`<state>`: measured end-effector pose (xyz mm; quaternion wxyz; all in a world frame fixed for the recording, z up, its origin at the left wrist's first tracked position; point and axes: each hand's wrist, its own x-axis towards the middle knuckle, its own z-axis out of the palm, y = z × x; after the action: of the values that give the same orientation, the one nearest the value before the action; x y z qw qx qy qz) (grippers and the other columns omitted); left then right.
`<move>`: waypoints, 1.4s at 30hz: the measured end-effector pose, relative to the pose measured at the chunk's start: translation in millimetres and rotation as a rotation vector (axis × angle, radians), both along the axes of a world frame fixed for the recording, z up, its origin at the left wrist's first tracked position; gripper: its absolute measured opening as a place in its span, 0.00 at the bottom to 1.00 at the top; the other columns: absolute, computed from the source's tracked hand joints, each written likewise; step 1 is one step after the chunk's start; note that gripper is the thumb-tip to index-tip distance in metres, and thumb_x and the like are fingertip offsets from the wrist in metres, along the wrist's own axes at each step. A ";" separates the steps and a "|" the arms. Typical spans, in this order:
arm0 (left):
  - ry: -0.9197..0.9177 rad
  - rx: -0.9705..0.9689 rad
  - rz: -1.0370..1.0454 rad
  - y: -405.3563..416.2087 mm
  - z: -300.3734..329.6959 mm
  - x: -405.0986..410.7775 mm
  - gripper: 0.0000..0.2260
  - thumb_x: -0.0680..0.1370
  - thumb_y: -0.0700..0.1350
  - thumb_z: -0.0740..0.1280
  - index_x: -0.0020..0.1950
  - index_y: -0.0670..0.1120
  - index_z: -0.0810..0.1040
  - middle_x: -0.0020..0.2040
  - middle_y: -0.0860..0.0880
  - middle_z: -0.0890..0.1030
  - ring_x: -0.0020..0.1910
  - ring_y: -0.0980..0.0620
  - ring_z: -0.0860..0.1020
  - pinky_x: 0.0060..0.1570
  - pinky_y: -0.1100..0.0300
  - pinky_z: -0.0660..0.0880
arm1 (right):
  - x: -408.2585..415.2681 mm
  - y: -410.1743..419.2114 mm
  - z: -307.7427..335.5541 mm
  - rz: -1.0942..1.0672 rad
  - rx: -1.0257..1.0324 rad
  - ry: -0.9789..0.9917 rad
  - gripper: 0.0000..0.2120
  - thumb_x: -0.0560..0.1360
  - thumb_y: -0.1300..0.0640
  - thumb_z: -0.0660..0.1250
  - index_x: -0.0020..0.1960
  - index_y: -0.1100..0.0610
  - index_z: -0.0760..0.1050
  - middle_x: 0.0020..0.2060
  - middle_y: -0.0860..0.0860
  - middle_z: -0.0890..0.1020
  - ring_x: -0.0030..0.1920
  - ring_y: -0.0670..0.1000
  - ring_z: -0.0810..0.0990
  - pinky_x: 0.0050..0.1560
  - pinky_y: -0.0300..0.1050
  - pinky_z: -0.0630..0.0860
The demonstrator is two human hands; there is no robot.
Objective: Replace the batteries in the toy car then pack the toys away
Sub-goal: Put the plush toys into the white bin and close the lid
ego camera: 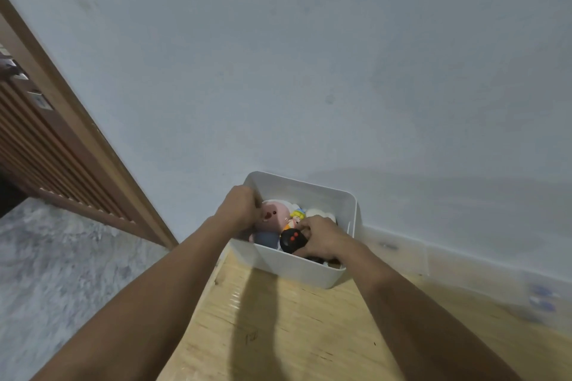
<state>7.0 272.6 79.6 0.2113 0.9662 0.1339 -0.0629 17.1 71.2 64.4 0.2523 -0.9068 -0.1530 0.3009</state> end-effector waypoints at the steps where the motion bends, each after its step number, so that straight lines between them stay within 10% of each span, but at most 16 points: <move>1: -0.046 -0.005 0.016 -2.5 0.3 1.2 0.08 0.74 0.43 0.70 0.49 0.41 0.84 0.51 0.42 0.82 0.51 0.44 0.79 0.50 0.57 0.76 | -2.0 2.4 1.0 0.019 -0.038 -0.047 0.29 0.61 0.49 0.79 0.60 0.49 0.78 0.51 0.50 0.83 0.52 0.52 0.80 0.56 0.48 0.78; 9: -0.371 -0.225 0.225 -31.7 -5.7 1.5 0.38 0.71 0.25 0.61 0.77 0.48 0.53 0.79 0.51 0.40 0.52 0.42 0.79 0.42 0.45 0.79 | -7.9 1.9 16.2 0.082 -0.185 -0.310 0.29 0.63 0.53 0.75 0.63 0.53 0.72 0.54 0.56 0.80 0.56 0.60 0.77 0.52 0.48 0.76; 14: -0.129 -0.127 0.091 -45.8 -16.2 7.5 0.18 0.77 0.40 0.63 0.66 0.45 0.67 0.57 0.42 0.80 0.55 0.44 0.79 0.45 0.52 0.76 | -10.4 -8.0 24.7 0.151 -0.302 -0.351 0.23 0.69 0.60 0.72 0.62 0.56 0.69 0.58 0.57 0.77 0.58 0.60 0.76 0.52 0.49 0.74; 17: 0.034 0.140 -0.059 -49.7 -13.5 4.7 0.03 0.76 0.42 0.65 0.49 0.44 0.73 0.50 0.42 0.81 0.53 0.43 0.80 0.41 0.56 0.74 | -12.0 -9.5 24.0 0.187 -0.323 -0.333 0.22 0.70 0.61 0.71 0.62 0.56 0.71 0.59 0.57 0.76 0.59 0.59 0.75 0.52 0.49 0.73; 36: 0.230 0.093 0.084 -36.5 -6.6 -2.4 0.21 0.75 0.52 0.68 0.62 0.39 0.73 0.57 0.42 0.79 0.57 0.45 0.78 0.49 0.58 0.74 | -7.5 -13.7 17.8 0.112 -0.214 -0.287 0.34 0.63 0.63 0.77 0.66 0.52 0.71 0.60 0.56 0.76 0.59 0.58 0.77 0.55 0.49 0.76; 42: 0.136 0.187 0.009 -46.4 24.4 -14.5 0.17 0.75 0.50 0.67 0.60 0.43 0.75 0.56 0.44 0.80 0.54 0.44 0.79 0.51 0.54 0.79 | -2.1 -44.8 39.9 -0.112 0.098 -0.270 0.22 0.65 0.66 0.76 0.57 0.56 0.78 0.51 0.51 0.81 0.50 0.50 0.80 0.54 0.42 0.77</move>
<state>-7.5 226.2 104.0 0.1108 0.9746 0.1576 -0.1144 15.0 26.4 104.3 0.2899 -0.9327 -0.1492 0.1541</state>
